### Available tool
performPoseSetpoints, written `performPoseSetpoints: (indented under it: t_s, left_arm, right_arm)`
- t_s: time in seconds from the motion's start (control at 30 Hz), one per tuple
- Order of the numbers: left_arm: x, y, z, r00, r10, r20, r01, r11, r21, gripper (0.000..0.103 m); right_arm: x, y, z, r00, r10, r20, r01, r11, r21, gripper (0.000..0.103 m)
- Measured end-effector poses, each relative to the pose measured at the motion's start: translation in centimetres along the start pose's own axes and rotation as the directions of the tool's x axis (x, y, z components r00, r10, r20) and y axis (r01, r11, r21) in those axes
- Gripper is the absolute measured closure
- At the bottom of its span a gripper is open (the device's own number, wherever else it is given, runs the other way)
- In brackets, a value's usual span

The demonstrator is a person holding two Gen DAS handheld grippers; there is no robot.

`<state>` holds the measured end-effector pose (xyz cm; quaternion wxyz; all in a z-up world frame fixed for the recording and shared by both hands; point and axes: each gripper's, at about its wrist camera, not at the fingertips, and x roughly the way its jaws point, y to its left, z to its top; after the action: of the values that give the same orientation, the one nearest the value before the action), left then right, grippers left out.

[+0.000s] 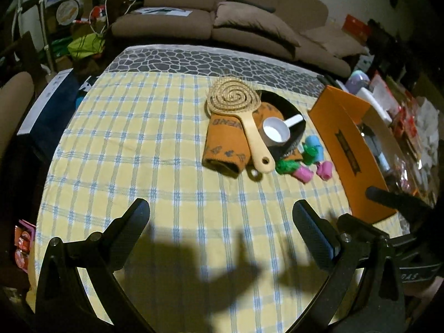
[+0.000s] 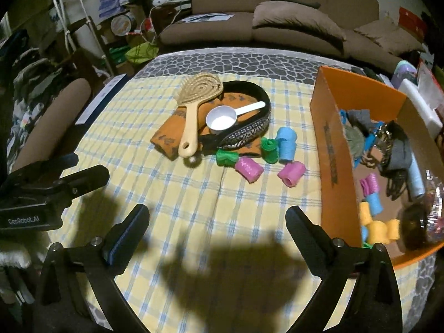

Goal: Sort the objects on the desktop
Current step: 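Withdraw both tools from the box back toward the curler pile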

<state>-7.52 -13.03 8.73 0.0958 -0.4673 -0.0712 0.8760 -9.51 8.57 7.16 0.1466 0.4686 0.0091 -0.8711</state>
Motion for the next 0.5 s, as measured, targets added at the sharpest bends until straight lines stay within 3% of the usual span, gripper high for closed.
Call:
performPoseSetpoints:
  t_s: [0.27, 0.5]
  left_arm:
    - [3.1, 1.1, 0.1, 0.999, -0.032, -0.005, 0.031, 0.995, -0.092, 0.000]
    - [4.9, 1.4, 0.7, 1.000, 0.000, 0.012, 0.001, 0.995, -0.101, 0.000]
  right_arm:
    - [3.1, -1.5, 0.4, 1.000, 0.011, 0.006, -0.011, 0.999, 0.036, 0.008]
    - [4.7, -2.4, 0.6, 0.999, -0.009, 0.041, 0.008, 1.000, 0.028, 0.013]
